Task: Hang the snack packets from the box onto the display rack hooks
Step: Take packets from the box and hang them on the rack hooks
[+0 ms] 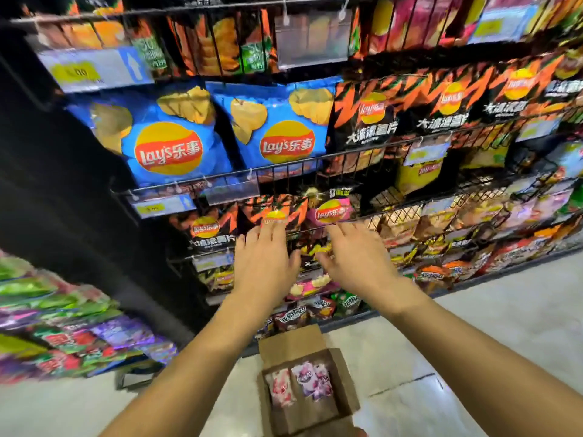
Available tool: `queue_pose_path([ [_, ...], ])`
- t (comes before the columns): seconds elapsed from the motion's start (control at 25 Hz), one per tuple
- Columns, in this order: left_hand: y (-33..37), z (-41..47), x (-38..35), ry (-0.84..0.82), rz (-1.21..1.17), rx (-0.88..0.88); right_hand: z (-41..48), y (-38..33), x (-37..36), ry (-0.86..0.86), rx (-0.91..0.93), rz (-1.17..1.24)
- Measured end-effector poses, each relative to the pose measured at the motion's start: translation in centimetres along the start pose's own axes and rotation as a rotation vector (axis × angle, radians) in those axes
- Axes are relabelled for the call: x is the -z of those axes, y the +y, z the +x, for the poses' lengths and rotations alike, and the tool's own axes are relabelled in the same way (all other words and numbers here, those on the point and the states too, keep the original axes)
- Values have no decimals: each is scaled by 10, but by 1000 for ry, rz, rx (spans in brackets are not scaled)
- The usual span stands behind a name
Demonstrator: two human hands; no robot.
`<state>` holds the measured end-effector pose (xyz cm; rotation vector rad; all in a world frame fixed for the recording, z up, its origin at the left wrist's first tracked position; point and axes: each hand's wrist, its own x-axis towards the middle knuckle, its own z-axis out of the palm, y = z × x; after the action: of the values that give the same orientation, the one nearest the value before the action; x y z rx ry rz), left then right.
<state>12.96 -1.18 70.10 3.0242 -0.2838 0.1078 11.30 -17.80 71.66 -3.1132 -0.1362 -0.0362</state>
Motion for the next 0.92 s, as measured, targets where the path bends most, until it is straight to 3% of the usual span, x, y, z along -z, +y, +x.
queue_pose_path([
  [0.44,16,-32,-129,-205,-26,236,25,27,-113,-218,243,-12],
  [0.72,-4,-48,-258,-390,8,243,26,20,-253,-372,285,-11],
  [0.92,-24,-74,-389,-536,3,282,1,12,-390,-498,278,-6],
])
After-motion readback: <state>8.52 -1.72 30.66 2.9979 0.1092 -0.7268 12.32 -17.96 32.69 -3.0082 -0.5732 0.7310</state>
